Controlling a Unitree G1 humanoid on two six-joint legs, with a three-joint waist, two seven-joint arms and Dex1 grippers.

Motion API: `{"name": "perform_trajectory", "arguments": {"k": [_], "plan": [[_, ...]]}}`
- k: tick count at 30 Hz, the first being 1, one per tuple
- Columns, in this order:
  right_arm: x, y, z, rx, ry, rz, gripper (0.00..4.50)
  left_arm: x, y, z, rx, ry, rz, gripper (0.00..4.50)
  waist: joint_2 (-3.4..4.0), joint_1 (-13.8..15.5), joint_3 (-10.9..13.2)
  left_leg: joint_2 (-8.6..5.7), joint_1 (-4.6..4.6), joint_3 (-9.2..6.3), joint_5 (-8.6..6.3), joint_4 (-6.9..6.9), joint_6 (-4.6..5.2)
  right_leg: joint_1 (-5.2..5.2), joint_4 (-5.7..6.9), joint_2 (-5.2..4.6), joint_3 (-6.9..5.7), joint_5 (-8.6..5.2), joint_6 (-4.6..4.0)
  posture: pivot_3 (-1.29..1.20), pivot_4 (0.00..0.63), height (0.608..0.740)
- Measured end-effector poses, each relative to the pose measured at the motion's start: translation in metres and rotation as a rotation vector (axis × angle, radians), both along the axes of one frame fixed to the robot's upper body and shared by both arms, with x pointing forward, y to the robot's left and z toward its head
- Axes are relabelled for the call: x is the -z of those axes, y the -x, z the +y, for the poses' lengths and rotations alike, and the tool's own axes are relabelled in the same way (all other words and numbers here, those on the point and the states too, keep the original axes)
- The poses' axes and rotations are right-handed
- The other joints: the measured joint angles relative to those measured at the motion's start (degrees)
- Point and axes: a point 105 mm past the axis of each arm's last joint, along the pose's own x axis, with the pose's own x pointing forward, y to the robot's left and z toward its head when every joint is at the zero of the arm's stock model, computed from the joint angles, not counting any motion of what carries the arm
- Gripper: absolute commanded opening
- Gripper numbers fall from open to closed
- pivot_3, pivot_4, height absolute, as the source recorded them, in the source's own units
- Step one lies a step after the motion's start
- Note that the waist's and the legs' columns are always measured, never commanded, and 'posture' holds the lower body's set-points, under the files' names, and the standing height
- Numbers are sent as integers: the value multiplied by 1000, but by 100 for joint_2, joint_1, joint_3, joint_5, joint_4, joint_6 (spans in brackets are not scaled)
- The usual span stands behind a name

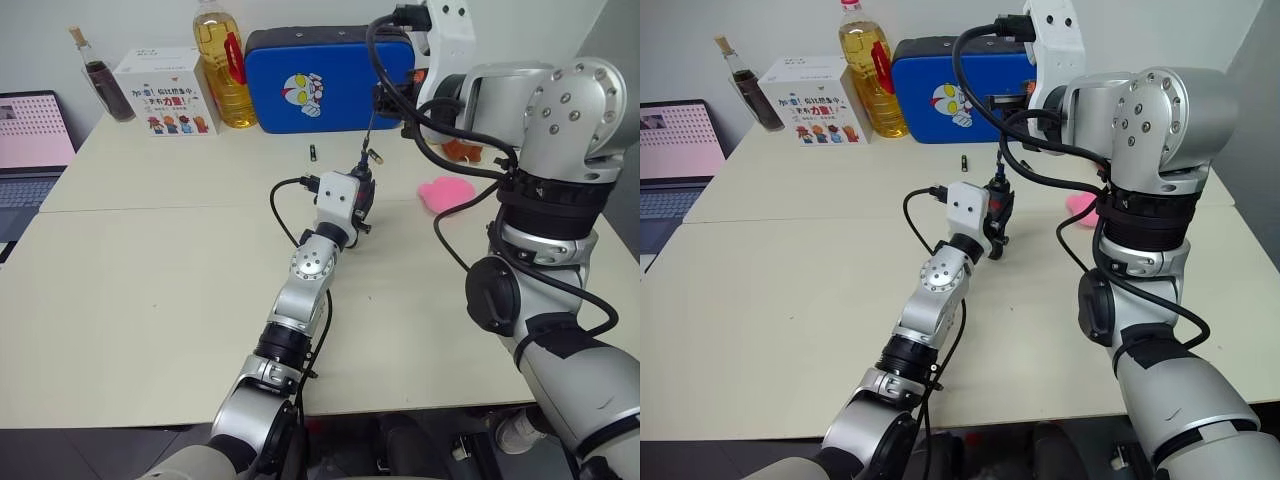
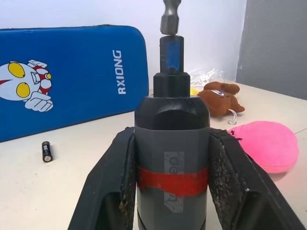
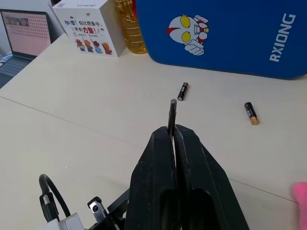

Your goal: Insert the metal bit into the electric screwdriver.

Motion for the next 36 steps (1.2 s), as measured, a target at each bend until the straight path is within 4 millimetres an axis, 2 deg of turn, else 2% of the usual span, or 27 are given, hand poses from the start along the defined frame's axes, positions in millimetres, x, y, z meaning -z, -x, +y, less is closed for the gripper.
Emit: {"name": "perform_trajectory", "arguments": {"k": [36], "plan": [[0,-1,-4,14,3,5,85,0,2,1,-1,2,4,1654,0,0,0,0,0,0,0,0,0,0,0,0,0,0,0,0,150,740]]}}
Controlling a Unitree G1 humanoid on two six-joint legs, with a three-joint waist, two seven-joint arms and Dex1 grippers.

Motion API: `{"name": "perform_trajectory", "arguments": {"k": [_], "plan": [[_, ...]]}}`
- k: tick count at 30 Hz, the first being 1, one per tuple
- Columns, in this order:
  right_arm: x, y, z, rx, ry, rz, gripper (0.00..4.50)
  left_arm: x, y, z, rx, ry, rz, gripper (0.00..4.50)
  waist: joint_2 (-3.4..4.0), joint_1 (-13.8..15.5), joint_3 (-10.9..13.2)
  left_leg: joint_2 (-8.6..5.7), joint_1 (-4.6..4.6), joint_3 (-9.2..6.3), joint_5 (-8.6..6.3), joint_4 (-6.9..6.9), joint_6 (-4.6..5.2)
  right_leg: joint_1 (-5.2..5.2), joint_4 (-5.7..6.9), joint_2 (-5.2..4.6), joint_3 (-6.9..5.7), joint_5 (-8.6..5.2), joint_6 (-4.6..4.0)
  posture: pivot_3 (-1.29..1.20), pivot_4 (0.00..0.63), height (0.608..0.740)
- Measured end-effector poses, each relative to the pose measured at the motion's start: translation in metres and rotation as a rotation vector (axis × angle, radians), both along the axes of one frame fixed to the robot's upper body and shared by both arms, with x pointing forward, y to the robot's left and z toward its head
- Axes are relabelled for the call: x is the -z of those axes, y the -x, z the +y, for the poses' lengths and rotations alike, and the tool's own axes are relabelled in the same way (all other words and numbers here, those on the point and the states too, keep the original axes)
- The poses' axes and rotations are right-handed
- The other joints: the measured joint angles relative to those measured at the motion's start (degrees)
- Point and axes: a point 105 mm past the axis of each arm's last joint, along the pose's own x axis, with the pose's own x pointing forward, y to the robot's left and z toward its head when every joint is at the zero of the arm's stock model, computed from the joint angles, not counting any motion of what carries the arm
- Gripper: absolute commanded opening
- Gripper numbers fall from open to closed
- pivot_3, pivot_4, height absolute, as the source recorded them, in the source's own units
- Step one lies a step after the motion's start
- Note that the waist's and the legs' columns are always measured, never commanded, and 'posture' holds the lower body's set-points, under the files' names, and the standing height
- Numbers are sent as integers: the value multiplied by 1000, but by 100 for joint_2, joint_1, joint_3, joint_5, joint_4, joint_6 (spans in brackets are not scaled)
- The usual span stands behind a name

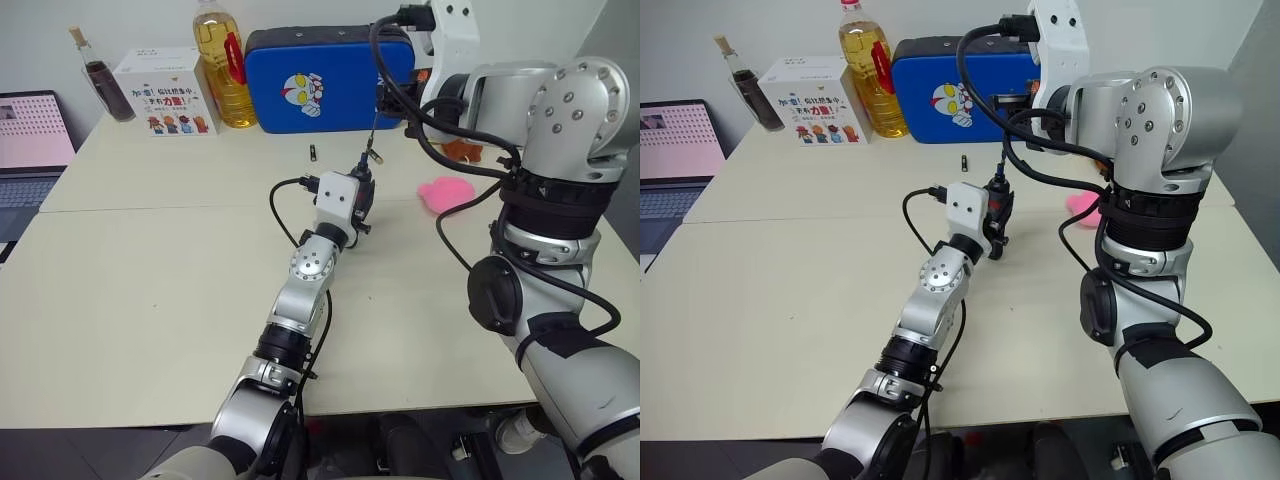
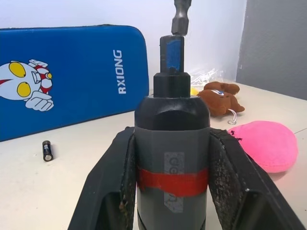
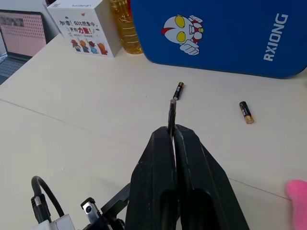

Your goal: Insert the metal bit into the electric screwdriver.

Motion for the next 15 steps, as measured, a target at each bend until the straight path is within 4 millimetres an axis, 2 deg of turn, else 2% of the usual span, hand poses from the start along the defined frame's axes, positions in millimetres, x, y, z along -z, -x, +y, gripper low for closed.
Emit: {"name": "perform_trajectory", "arguments": {"k": [15], "plan": [[2,-1,2,-5,-2,9,85,0,0,0,0,0,1,1654,0,0,0,0,0,0,0,0,0,0,0,0,0,0,0,0,150,740]]}}
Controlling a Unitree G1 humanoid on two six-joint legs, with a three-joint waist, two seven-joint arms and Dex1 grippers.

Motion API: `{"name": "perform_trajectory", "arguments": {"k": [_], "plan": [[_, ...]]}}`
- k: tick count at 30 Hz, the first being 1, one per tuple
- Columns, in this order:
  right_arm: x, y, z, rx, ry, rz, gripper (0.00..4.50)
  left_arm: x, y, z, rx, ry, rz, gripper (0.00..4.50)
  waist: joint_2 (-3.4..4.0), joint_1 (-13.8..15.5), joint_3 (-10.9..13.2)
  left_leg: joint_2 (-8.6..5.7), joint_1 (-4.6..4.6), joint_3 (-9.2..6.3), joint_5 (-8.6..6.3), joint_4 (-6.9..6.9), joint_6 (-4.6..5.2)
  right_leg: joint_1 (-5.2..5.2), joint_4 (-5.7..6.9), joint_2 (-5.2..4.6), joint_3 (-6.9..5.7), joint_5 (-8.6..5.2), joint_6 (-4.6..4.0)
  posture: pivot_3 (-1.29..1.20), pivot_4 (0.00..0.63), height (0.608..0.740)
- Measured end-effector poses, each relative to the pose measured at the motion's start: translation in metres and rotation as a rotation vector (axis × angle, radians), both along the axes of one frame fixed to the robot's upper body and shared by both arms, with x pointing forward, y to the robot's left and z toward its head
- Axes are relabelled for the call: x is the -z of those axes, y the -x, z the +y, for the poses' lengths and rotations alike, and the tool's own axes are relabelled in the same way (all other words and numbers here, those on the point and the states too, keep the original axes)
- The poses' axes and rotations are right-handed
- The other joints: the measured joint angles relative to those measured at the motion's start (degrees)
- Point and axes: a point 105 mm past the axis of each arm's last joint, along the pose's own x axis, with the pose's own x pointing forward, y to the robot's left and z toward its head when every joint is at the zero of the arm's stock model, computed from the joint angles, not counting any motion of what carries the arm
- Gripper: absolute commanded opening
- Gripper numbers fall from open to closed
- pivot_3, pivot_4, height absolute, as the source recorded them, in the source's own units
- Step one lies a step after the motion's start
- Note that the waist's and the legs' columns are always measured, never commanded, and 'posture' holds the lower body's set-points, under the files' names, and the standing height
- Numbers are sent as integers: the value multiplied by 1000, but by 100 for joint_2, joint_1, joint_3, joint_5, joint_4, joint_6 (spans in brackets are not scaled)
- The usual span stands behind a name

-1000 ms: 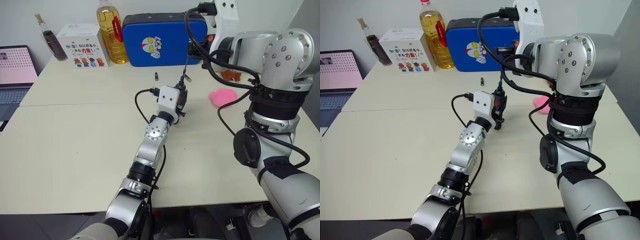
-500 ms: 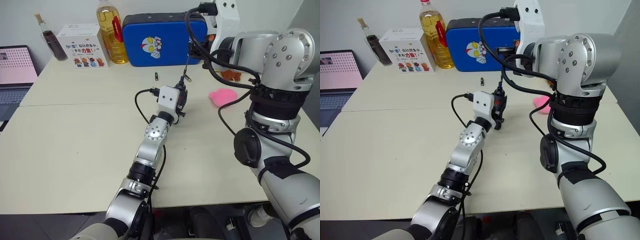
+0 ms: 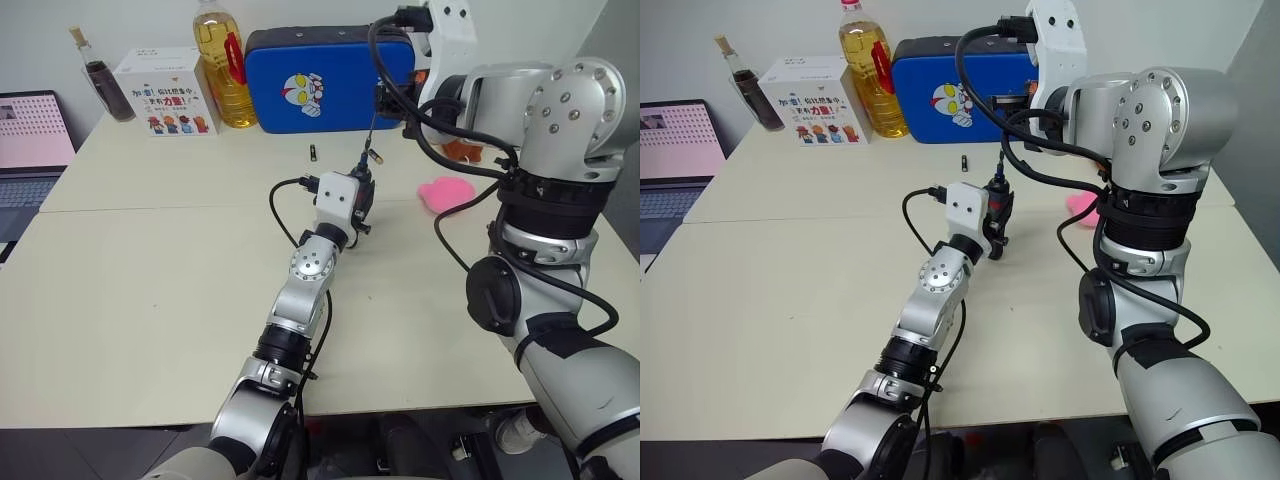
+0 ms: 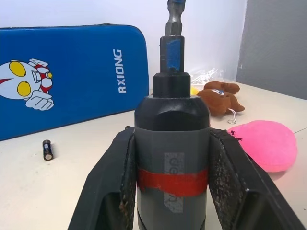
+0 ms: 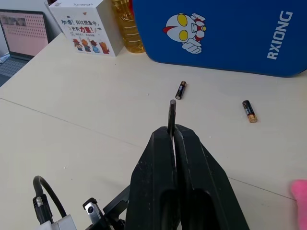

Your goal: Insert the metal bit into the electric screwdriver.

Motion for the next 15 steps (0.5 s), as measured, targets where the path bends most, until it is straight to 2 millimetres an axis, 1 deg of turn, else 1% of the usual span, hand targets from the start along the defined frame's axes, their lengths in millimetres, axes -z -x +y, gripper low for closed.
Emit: {"name": "perform_trajectory", "arguments": {"k": [5,9,15], "plan": [[1,1,-2,-6,12,6,85,0,0,0,1,-1,-1,1654,0,0,0,0,0,0,0,0,0,0,0,0,0,0,0,0,150,740],[1,2,0,-17,38,0,85,0,1,-3,5,-37,-16,1654,0,-2,0,-1,0,0,0,0,0,0,0,0,0,0,0,0,150,740],[3,3,1,-28,52,-1,85,1,2,-4,3,-47,-26,1654,0,-1,0,0,1,0,0,0,0,0,0,0,0,0,0,0,150,740]]}}
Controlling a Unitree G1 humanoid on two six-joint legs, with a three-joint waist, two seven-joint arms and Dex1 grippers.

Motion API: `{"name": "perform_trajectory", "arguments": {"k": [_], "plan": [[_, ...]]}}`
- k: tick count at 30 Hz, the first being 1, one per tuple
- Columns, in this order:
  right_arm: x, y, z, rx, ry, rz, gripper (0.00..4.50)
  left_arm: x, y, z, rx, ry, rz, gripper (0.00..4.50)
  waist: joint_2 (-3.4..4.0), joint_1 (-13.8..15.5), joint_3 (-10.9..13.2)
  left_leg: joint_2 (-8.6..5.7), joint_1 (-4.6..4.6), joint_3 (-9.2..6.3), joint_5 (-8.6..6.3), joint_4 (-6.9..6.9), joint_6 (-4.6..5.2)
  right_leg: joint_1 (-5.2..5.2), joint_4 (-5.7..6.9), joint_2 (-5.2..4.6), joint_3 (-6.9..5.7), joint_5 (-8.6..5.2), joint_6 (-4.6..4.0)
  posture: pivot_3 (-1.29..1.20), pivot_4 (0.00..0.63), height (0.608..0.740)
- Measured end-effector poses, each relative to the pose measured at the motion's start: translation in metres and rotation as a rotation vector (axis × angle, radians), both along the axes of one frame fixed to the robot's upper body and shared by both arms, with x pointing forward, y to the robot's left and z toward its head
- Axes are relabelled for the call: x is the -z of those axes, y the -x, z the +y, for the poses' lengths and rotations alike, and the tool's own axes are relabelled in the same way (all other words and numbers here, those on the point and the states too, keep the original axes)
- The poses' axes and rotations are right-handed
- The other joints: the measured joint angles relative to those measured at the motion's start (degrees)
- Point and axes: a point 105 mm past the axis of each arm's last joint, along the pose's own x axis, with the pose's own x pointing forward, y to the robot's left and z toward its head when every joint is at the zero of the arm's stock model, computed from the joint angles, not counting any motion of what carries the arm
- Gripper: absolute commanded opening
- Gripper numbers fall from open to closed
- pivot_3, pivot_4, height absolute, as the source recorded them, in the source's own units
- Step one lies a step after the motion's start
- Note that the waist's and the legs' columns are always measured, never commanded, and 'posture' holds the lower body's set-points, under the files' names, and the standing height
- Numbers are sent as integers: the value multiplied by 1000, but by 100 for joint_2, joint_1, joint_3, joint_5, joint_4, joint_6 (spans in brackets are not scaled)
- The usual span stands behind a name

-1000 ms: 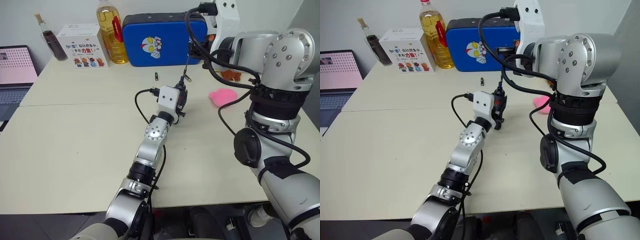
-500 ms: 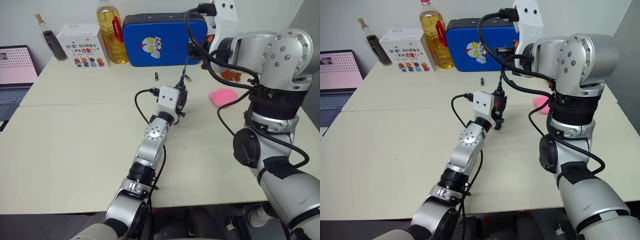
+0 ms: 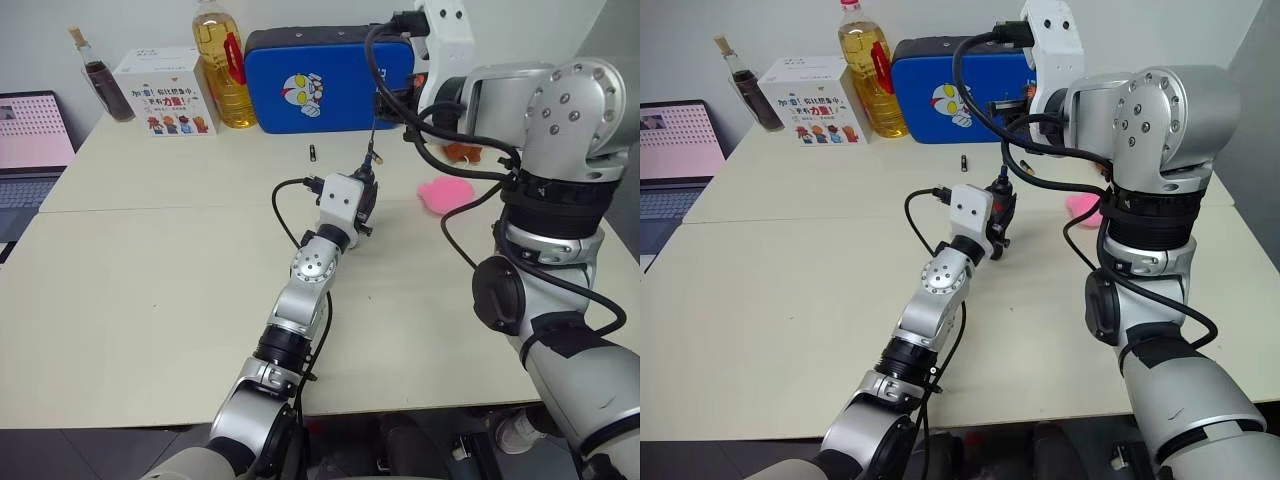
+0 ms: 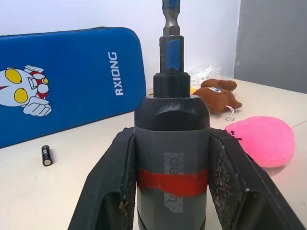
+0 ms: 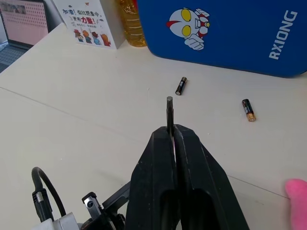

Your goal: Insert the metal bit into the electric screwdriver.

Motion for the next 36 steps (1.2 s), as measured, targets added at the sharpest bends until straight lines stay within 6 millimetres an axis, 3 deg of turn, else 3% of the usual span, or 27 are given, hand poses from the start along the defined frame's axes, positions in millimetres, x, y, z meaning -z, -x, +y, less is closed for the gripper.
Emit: {"name": "perform_trajectory", "arguments": {"k": [10,15,21,36], "plan": [[3,-1,2,-6,4,7,85,1,1,0,-2,1,-5,1654,0,0,-1,0,0,0,0,0,0,1,0,0,0,0,0,0,150,740],[17,-19,12,1,-16,38,85,2,2,3,-10,4,-2,1654,6,-8,-13,-1,8,3,0,0,0,5,2,0,1,0,0,0,150,740],[23,-22,12,4,-27,42,85,2,1,3,-11,4,1,1654,7,-7,-17,1,8,2,0,0,0,5,1,0,1,0,0,0,150,740],[39,-8,10,11,-26,55,85,4,2,1,-3,-12,2,1654,18,-5,-36,1,8,0,0,0,0,8,1,0,1,0,0,0,150,740]]}}
